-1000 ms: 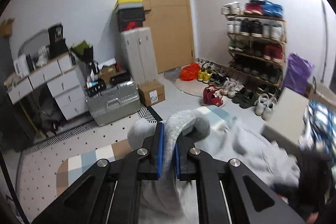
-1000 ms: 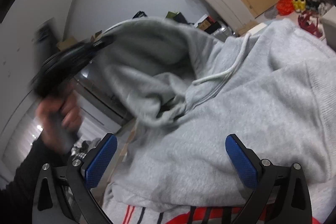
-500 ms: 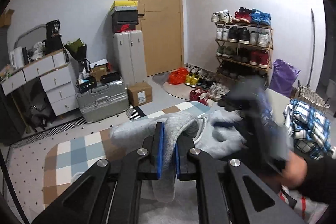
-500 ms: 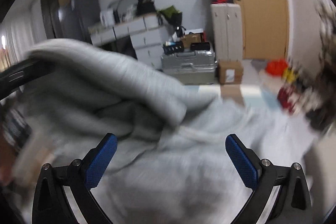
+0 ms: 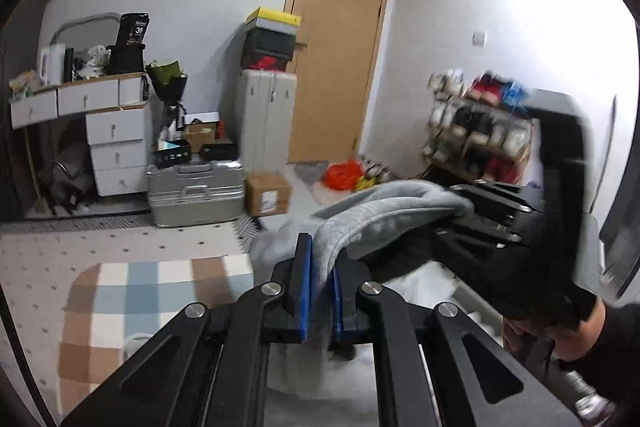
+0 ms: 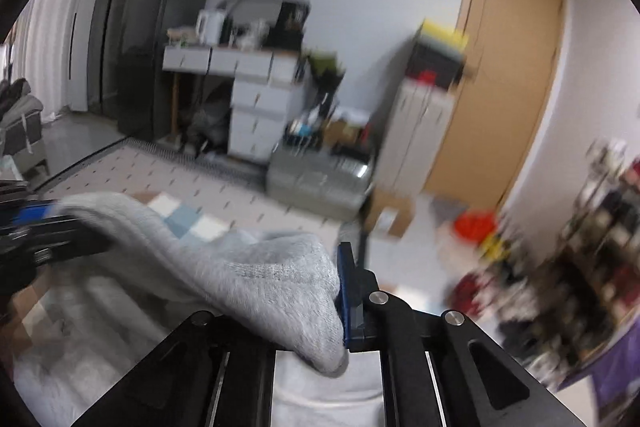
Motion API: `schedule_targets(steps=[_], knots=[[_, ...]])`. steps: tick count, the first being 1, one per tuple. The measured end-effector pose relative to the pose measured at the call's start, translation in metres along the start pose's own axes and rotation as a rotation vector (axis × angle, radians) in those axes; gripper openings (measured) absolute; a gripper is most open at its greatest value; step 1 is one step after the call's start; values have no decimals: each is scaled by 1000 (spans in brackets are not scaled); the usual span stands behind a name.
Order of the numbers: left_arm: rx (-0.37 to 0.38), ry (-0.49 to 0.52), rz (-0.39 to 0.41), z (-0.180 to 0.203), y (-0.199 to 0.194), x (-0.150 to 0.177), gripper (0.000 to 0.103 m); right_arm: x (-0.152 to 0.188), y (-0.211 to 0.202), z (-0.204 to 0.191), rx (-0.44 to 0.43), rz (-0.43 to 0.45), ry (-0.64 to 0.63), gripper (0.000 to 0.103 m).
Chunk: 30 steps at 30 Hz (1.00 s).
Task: Fold large clothes
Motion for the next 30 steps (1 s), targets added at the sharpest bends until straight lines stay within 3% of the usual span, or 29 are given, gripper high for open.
schedule_targets(steps=[3, 6, 10, 12, 16, 18, 21, 23, 24, 25, 26, 29, 30], knots=[[24, 25, 37, 15, -27, 2, 5, -20, -54, 6, 29, 85, -15, 9], [49, 85, 68, 45, -67, 18, 5, -11, -100, -1, 54, 108, -96, 9], [84, 135, 47, 70, -97, 61, 5, 38, -144, -21, -2, 60, -123, 9], [101, 177, 23, 83, -102, 88, 5, 81, -162, -37, -30, 24, -119, 10], [169, 204, -121, 98, -105, 152, 6, 169, -165, -69, -106, -118, -99, 11], [222, 132, -228, 98, -105, 179, 7, 210, -157, -82, -146, -205, -62, 12], [267, 66, -326, 98, -109, 197, 7, 254, -152, -99, -205, -284, -49, 16], [271, 52, -347, 96, -112, 199, 7, 269, -154, -109, -221, -299, -92, 23], [271, 47, -358, 95, -114, 197, 7, 271, -154, -111, -227, -307, -110, 37], [278, 40, -366, 96, -115, 194, 7, 277, -157, -116, -251, -325, -123, 61], [289, 30, -382, 96, -116, 195, 7, 281, -161, -118, -270, -337, -134, 71], [270, 39, -416, 93, -116, 194, 7, 293, -173, -118, -255, -327, -173, 78], [273, 48, -434, 94, -116, 196, 12, 298, -175, -117, -272, -347, -161, 80]])
Point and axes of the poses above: each gripper's, at about its wrist camera, not at the fingertips, and y roughly the way its jaws point, z to its right, x to its underside, the point moved 10 cm from there along y, roughly the way its jaws point, and after that the axes turned 5 degrees about y, right-handed, at the moved point
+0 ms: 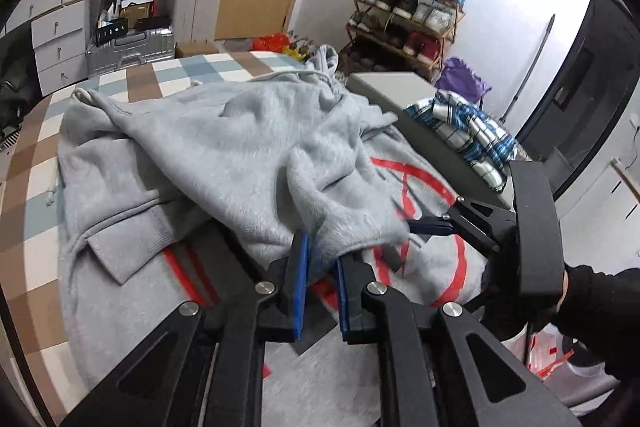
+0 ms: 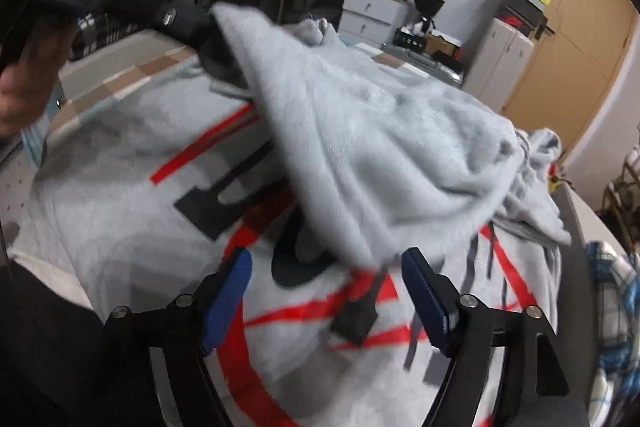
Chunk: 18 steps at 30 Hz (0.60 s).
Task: Fold large clothes
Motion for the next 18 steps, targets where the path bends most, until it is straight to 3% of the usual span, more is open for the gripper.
schedule_targets(steps=[2, 3, 4, 6, 9, 12, 14, 18], knots=[[-11, 21, -42, -1, 2, 13, 40, 10, -3, 3, -52, -20, 51, 80], [-32, 37, -39, 0, -2, 17, 67, 12, -4, 6, -57, -25, 74, 80], [-43, 52, -25, -1, -5, 23, 74, 14, -5, 11, -65, -22, 105, 80], [-42, 92, 29, 6, -18, 23, 74, 15, -8, 22, -90, -10, 166, 80], [-36, 114, 47, 12, -26, 20, 75, 6, -18, 37, -166, 27, 268, 81], [-45, 93, 33, 7, -13, 8, 76, -18, -31, 51, -230, 112, 391, 99], [-59, 62, 13, -1, -3, 3, 76, -31, -32, 54, -268, 142, 459, 101], [-10, -4, 3, -4, 17, -26, 76, -45, -7, 49, -387, 103, 546, 101]])
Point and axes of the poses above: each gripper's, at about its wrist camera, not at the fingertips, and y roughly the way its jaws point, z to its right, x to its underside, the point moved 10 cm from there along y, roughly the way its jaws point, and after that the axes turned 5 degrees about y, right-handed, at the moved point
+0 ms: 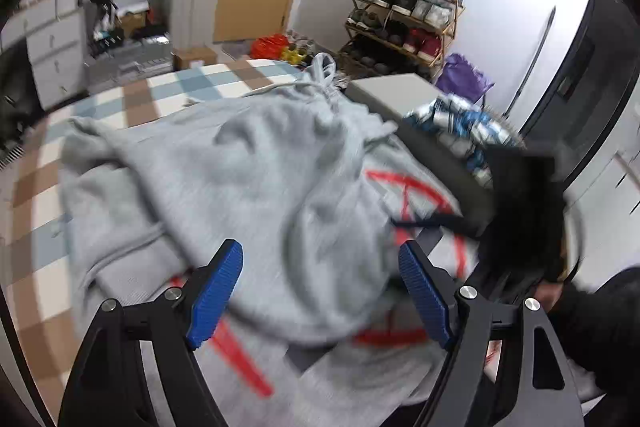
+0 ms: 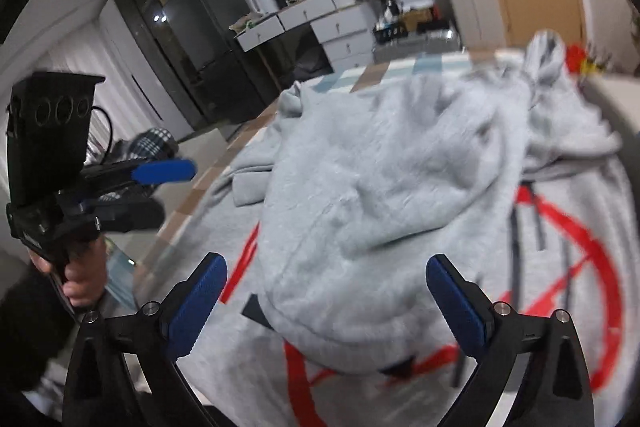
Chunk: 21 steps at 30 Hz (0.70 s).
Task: Fold large clothes
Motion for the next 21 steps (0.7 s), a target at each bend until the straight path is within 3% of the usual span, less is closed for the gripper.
schedule_targets(steps=[1, 3, 6, 10, 14, 15, 16, 18, 21], knots=[[12, -24, 4, -1, 5, -11, 76, 5, 5, 3, -41, -23, 50, 101], [42, -78, 4, -1, 19, -31, 77, 12, 9, 17, -215, -58, 273, 101], [105, -87, -102, 14, 64, -55, 77, 13, -23, 40, -345, 37, 465, 101], [55, -61, -198, 24, 118, -73, 77, 20, -79, 58, -323, 200, 491, 103], [-58, -62, -302, 18, 159, -69, 75, 38, -113, 63, -267, 263, 467, 103], [-65, -76, -318, 15, 164, -66, 51, 45, -118, 63, -245, 267, 455, 103], [-68, -94, -333, 10, 164, -64, 11, 50, -121, 62, -236, 269, 448, 103], [-57, -149, -343, -1, 159, -63, 8, 61, -124, 61, -214, 264, 441, 103], [-34, -165, -279, -5, 126, -73, 8, 63, -122, 60, -269, 256, 478, 103]])
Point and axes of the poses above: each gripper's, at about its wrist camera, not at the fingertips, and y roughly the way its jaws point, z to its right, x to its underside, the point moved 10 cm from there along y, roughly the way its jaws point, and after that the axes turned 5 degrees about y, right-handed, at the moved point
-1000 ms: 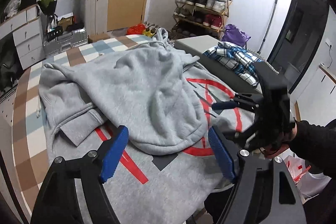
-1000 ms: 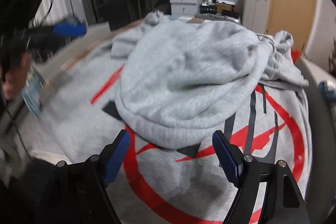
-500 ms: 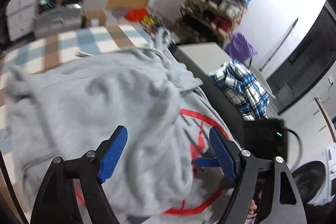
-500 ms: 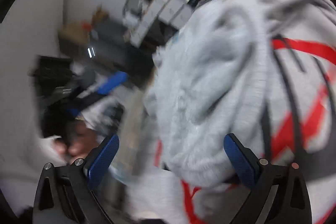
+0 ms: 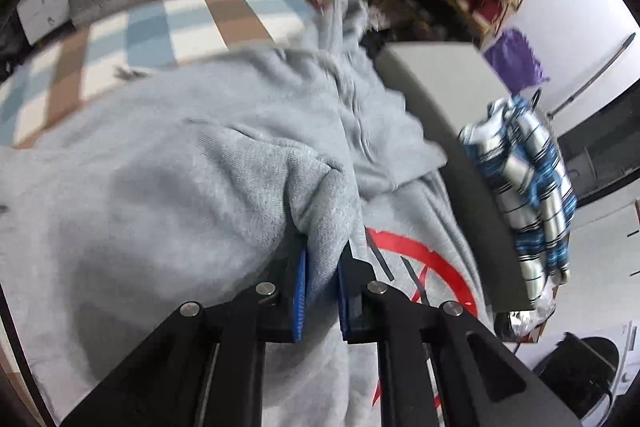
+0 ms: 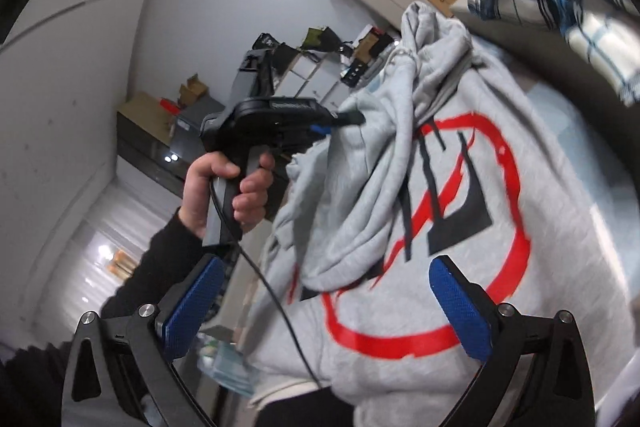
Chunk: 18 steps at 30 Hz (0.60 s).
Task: Fold large clothes
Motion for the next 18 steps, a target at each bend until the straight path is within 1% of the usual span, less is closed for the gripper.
schedule_targets(steps=[1, 2, 4, 6, 7, 8, 9, 10, 12, 14, 15, 16, 17, 18], knots=[[3, 3, 23, 1, -12, -1, 8, 0, -1, 1, -17, -3, 17, 103], [6, 3, 67, 2, -34, 0, 8, 1, 1, 0, -33, -9, 35, 103], [27, 1, 133, 4, -70, 6, 8, 0, 6, -3, -37, -11, 22, 103], [47, -8, 197, 1, -110, 29, 8, 1, 10, -12, -41, -18, -3, 103], [57, -20, 215, -4, -118, 32, 8, 3, 11, -16, -48, -24, -14, 103], [68, -33, 233, -10, -128, 51, 8, 5, 11, -20, -54, -28, -22, 103], [72, -35, 228, -15, -129, 72, 8, 8, 15, -27, -62, -34, -35, 103], [75, -37, 215, -15, -122, 81, 8, 10, 17, -30, -63, -39, -45, 103], [74, -50, 158, -27, -98, 124, 8, 15, 26, -35, -58, -48, -61, 103], [66, -47, 102, -35, -77, 149, 8, 20, 37, -36, -45, -64, -64, 103], [81, -53, 75, -37, -64, 160, 8, 23, 41, -36, -41, -70, -61, 103], [100, -47, 49, -33, -55, 164, 8, 25, 46, -36, -34, -77, -54, 103], [96, -29, 21, -30, -46, 169, 8, 27, 50, -36, -26, -80, -49, 103], [76, 2, 16, -29, -42, 171, 8, 28, 52, -37, -18, -83, -48, 103]])
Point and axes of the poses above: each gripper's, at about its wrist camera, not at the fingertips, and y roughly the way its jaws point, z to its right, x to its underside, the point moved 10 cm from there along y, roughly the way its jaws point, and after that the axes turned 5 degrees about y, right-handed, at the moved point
